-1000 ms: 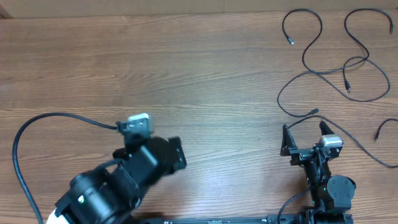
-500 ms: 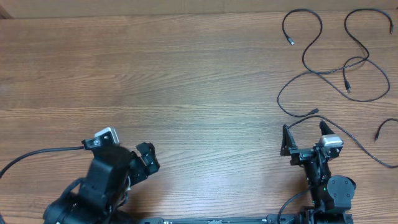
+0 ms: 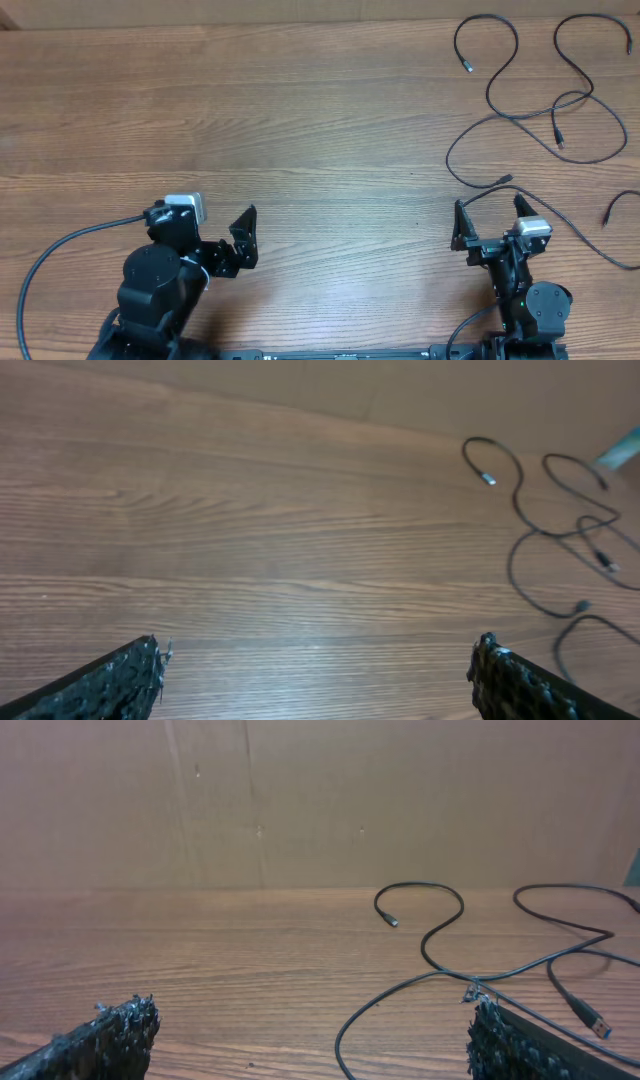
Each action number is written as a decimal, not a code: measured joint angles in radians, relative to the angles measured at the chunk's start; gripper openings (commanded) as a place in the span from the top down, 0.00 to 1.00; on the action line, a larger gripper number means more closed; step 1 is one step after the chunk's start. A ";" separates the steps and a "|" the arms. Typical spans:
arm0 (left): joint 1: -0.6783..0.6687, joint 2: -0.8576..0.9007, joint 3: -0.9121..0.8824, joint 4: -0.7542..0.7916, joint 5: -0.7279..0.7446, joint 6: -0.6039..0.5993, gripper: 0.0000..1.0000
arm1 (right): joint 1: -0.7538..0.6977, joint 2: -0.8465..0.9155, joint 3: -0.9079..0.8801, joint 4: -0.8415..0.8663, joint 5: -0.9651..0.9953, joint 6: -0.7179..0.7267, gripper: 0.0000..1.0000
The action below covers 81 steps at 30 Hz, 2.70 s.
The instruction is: Untangle cables
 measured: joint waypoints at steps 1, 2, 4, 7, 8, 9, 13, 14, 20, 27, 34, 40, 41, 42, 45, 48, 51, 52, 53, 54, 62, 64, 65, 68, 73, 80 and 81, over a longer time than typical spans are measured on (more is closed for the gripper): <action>0.008 -0.007 -0.019 0.007 0.003 0.007 0.01 | 0.000 0.000 0.000 0.000 0.000 0.000 0.00; 0.011 -0.013 -0.033 0.009 0.006 0.014 0.01 | 0.000 0.000 0.000 0.000 0.000 0.000 0.00; 0.016 -0.035 -0.067 0.012 0.010 0.025 0.00 | 0.000 0.000 0.000 0.000 0.000 -0.001 0.00; 0.018 -0.079 -0.114 0.023 0.010 0.039 0.00 | 0.000 0.000 0.000 0.000 0.000 0.000 0.00; 0.023 -0.095 -0.129 0.026 0.010 0.045 0.01 | 0.000 0.000 0.000 0.000 0.001 0.000 0.00; 0.029 -0.114 -0.144 0.026 0.010 0.051 0.01 | 0.000 0.000 0.000 0.000 0.000 0.000 0.00; 0.065 -0.182 -0.198 0.030 0.010 0.060 0.00 | 0.000 0.000 0.000 0.000 0.000 -0.001 0.00; 0.075 -0.197 -0.211 0.031 0.010 0.061 0.01 | 0.000 0.000 0.000 0.000 0.000 0.000 0.00; 0.137 -0.297 -0.291 0.057 0.010 0.080 0.01 | 0.000 0.000 0.000 0.000 0.001 0.000 0.00; 0.182 -0.401 -0.367 0.146 0.006 0.137 0.00 | 0.000 0.000 0.000 0.000 0.001 0.000 0.00; 0.206 -0.452 -0.434 0.237 -0.043 0.151 0.00 | 0.000 0.000 0.000 0.000 0.000 0.000 0.00; 0.237 -0.466 -0.480 0.306 -0.109 0.138 0.01 | 0.000 0.000 0.000 0.000 0.000 0.000 0.00; 0.240 -0.466 -0.488 0.318 -0.117 0.134 0.00 | 0.000 0.000 0.000 0.000 0.001 0.000 0.00; 0.245 -0.466 -0.499 0.335 -0.124 0.132 0.00 | 0.000 0.000 0.000 0.000 0.000 0.000 0.00; 0.258 -0.467 -0.537 0.400 -0.138 0.130 0.01 | 0.000 0.000 0.000 0.000 0.000 0.000 0.00; 0.260 -0.467 -0.585 0.453 -0.145 0.127 0.01 | 0.000 0.000 0.000 0.000 0.000 0.000 0.00; 0.260 -0.467 -0.631 0.507 -0.149 0.127 0.00 | 0.000 0.000 0.000 0.000 0.000 0.000 0.00; 0.260 -0.467 -0.645 0.526 -0.150 0.127 0.00 | 0.000 0.000 0.000 0.000 0.000 0.000 0.00; 0.260 -0.467 -0.656 0.544 -0.150 0.128 0.00 | 0.000 0.000 0.000 0.000 0.000 0.000 0.00; 0.260 -0.467 -0.667 0.566 -0.153 0.128 0.00 | 0.000 0.000 0.000 0.000 0.000 0.000 0.00; 0.269 -0.467 -0.682 0.643 -0.187 0.167 0.00 | 0.000 0.000 0.000 0.000 0.000 0.000 0.00; 0.270 -0.467 -0.685 0.688 -0.191 0.193 0.01 | 0.000 0.000 0.000 0.000 0.000 0.000 0.00; 0.271 -0.467 -0.686 0.709 -0.193 0.208 0.00 | 0.000 0.000 0.000 0.000 0.001 0.000 0.00; 0.273 -0.467 -0.686 0.733 -0.198 0.249 0.01 | 0.000 0.000 0.000 0.000 0.000 0.000 0.00; 0.293 -0.467 -0.686 0.636 -0.203 0.282 0.00 | 0.000 0.000 0.000 0.000 0.000 0.000 0.00; 0.306 -0.467 -0.686 0.604 -0.212 0.306 0.00 | 0.000 0.000 0.000 0.000 0.001 0.000 0.00; 0.308 -0.467 -0.686 0.604 -0.212 0.311 0.00 | 0.000 0.000 0.000 0.000 0.000 0.000 0.00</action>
